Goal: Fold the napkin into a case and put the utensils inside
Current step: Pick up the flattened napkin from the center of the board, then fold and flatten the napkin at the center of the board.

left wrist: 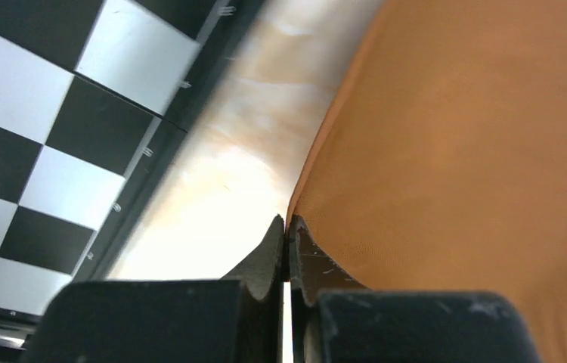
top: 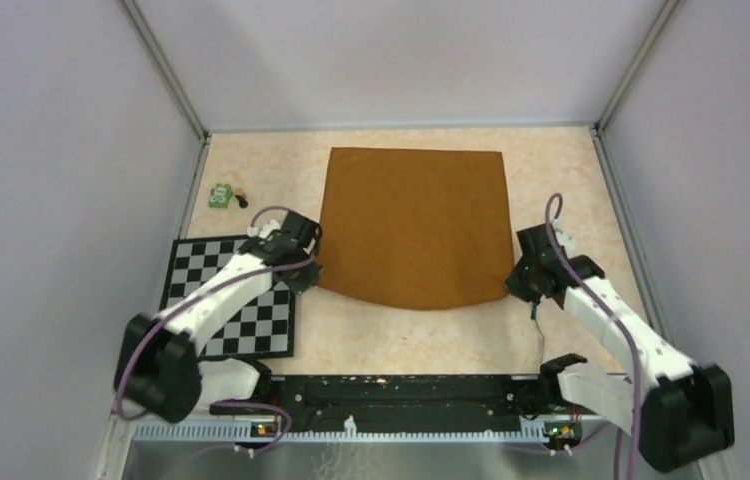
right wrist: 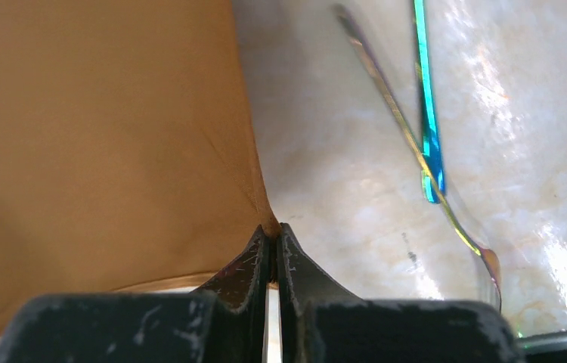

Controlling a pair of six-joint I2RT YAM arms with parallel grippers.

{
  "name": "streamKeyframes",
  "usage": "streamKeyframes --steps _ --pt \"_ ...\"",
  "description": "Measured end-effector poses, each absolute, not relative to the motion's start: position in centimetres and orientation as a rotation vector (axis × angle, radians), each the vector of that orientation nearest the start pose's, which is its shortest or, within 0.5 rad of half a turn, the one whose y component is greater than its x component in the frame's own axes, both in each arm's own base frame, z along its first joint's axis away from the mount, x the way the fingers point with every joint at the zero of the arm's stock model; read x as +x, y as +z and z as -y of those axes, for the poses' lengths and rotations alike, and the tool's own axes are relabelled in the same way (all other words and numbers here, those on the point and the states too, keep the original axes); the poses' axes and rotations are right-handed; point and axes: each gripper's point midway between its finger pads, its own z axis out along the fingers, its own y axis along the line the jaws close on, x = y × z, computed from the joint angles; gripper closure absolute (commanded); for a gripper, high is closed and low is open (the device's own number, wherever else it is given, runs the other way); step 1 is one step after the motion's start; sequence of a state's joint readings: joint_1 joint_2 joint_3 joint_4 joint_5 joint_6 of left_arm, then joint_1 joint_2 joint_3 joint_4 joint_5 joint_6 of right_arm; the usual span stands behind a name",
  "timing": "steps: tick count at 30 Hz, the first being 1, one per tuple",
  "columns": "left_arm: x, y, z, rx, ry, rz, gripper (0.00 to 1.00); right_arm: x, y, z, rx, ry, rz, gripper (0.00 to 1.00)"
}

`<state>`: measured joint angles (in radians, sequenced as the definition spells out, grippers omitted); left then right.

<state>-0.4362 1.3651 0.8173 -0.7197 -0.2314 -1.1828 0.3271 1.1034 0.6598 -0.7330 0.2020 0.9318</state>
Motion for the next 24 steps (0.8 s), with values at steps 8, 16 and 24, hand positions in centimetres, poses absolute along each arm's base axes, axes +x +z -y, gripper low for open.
streamKeyframes --steps 8,16,24 --pt "21.5 25.5 14.2 -0.558 -0.879 -2.089 1.0 18.6 27.2 -10.5 0.308 0.767 -1.908 1.0" --pt "12.7 43.8 12.5 -0.184 -1.162 -1.552 1.0 8.5 45.1 -10.0 0.031 1.012 -1.386 1.0" --pt "20.3 46.9 12.7 -0.294 -1.007 -1.506 1.0 18.0 43.4 -8.2 0.318 0.774 -1.554 1.0"
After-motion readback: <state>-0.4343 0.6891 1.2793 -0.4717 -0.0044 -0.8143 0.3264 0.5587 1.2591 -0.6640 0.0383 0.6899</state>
